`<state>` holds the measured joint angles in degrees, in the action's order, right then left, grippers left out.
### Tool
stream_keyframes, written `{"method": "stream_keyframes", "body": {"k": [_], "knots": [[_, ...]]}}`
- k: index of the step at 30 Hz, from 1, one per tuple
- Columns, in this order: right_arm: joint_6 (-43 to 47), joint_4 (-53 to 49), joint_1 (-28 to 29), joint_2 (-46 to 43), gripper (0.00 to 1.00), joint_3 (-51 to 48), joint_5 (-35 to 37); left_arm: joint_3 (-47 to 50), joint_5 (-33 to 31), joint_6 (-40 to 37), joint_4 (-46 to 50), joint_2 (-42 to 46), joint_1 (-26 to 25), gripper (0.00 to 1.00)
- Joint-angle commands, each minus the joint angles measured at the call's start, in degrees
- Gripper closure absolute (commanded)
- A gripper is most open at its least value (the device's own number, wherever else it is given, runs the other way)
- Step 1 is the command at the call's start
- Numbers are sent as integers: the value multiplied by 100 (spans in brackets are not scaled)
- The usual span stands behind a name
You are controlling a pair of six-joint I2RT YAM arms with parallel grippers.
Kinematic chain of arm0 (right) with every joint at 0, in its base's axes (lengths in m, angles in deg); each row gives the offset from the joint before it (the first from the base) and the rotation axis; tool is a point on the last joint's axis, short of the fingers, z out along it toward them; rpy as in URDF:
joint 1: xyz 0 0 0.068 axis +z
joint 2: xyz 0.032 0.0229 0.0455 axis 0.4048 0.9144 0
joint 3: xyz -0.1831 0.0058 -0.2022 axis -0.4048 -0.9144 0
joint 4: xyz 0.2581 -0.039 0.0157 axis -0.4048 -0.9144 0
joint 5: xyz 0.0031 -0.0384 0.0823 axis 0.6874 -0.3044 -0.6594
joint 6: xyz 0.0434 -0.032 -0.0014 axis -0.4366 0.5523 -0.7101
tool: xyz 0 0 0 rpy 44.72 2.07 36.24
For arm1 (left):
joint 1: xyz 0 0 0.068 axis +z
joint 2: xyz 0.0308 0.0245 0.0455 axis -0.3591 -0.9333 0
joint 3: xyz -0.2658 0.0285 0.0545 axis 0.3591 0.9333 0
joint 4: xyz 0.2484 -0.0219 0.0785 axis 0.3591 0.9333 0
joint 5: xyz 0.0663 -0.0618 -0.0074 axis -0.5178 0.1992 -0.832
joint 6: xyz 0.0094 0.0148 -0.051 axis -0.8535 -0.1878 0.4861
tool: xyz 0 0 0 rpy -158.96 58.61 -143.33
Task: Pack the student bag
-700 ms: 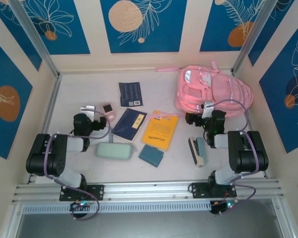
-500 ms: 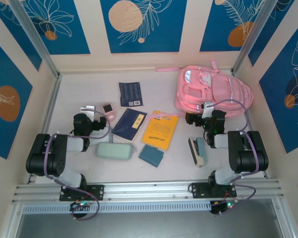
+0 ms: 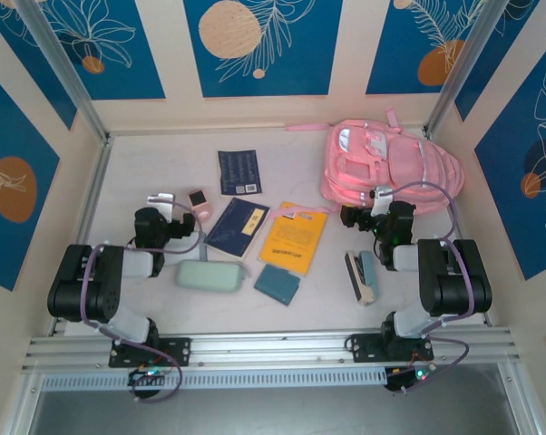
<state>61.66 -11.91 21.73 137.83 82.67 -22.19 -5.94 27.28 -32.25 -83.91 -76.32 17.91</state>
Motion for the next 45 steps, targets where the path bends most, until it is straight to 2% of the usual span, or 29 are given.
{"method": "stream_keyframes", "body": {"k": [1, 10, 13, 15, 16, 18, 21, 23, 25, 27, 29, 31, 32, 33, 36, 37, 41, 43, 45], "knots": [[-43, 26, -31, -7, 1, 130, -86, -105, -15, -64, -126, 22, -54, 0], [-77, 191, -81, -39, 1, 16, -216, -71, -6, -64, -181, 44, -53, 0], [175, 387, 100, -122, 1, -102, -258, -301, 141, -159, 603, 540, -76, 0], [257, -182, 359, -550, 1, 21, 303, -479, 152, -349, 1330, 1152, -209, 0], [336, -569, 477, -871, 1, 81, 518, -491, 141, -462, 1396, 1416, -336, 0], [641, -1380, 927, -1663, 1, 279, 784, -643, 22, -808, 1833, 2133, -789, 0], [926, -2362, 1784, -2729, 1, 678, 1256, -1063, 206, -1119, 2667, 2960, -1523, 0], [759, -3021, 2312, -3237, 1, 1104, 1559, -1342, 408, -877, 3192, 3418, -1883, 0], [822, -4050, 2888, -3588, 1, 1735, 1708, -1713, 324, -577, 3923, 3809, -2302, 0], [673, -4869, 3493, -3786, 1, 2381, 2275, -2353, -281, -5, 5100, 3941, -2804, 0], [50, -5785, 3871, -3817, 1, 3094, 3158, -2978, -668, 541, 6296, 3861, -3154, 0], [-989, -7130, 3846, -3857, 1, 3831, 2957, -3420, -611, 1090, 7201, 3734, -3317, 0], [-1266, -7882, 3788, -3953, 1, 4184, 2500, -3584, -650, 1681, 7632, 3661, -3317, 0], [-1122, -8050, 3711, -4127, 1, 4259, 2087, -3711, -676, 2166, 8048, 3584, -3316, 0], [-1426, -6974, 3373, -4831, 1, 3445, 1896, -4034, -131, 2236, 9014, 3365, -3292, 0], [-1620, -6874, 3224, -4911, 1, 3374, 1786, -4007, -333, 2624, 9168, 3310, -3292, 0], [-2569, -8483, 2503, -3814, 1, 4206, 1676, -3629, -335, 3396, 8721, 3401, -3254, 0], [-3093, -8820, 2282, -3428, 1, 4210, 1775, -3629, -278, 3552, 8565, 3301, -3247, 0], [-3497, -8731, 1898, -3214, 1, 4030, 1411, -3810, -227, 3462, 8581, 3084, -3253, 0]]}}
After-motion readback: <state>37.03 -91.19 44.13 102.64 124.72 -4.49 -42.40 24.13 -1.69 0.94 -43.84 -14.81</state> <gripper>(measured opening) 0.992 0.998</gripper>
